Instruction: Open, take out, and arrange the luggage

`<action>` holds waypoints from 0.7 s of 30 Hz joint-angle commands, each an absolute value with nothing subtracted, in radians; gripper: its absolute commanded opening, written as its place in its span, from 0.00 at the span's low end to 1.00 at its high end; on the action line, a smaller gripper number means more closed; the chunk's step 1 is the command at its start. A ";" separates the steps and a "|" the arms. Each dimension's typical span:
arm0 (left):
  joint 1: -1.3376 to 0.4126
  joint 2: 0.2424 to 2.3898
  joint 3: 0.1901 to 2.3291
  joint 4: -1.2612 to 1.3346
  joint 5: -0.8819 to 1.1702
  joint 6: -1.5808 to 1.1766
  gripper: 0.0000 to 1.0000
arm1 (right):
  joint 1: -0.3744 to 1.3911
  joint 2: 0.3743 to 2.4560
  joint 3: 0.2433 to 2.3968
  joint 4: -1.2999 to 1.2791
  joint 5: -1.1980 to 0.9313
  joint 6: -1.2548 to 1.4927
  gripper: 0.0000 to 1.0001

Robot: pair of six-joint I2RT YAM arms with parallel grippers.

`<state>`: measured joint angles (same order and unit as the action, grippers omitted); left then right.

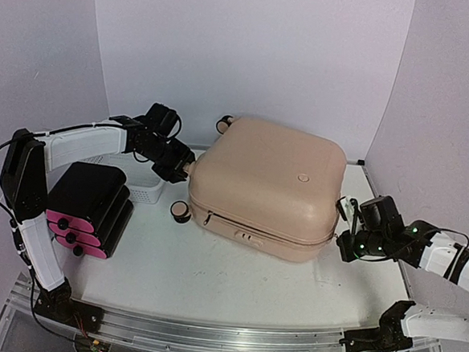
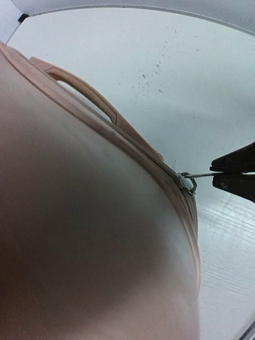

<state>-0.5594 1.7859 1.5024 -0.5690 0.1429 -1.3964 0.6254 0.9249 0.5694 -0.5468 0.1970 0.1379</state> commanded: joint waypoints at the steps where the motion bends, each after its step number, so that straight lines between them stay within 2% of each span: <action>1: -0.540 1.755 1.470 -0.651 0.066 -1.214 0.12 | 0.408 0.903 0.565 -0.410 0.251 -0.034 0.00; 10: -0.540 1.729 1.452 -0.652 0.058 -1.167 0.11 | 0.116 1.124 0.632 -0.164 -0.107 -0.147 0.00; 21: -0.547 1.719 1.438 -0.654 0.101 -1.059 0.11 | -0.025 1.497 0.908 0.045 -0.231 -0.202 0.00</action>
<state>-0.5674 1.7622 1.4582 -0.5133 0.1627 -1.3666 0.0536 1.4101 0.7647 -0.1448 -0.3000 -0.1848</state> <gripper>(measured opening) 0.521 0.010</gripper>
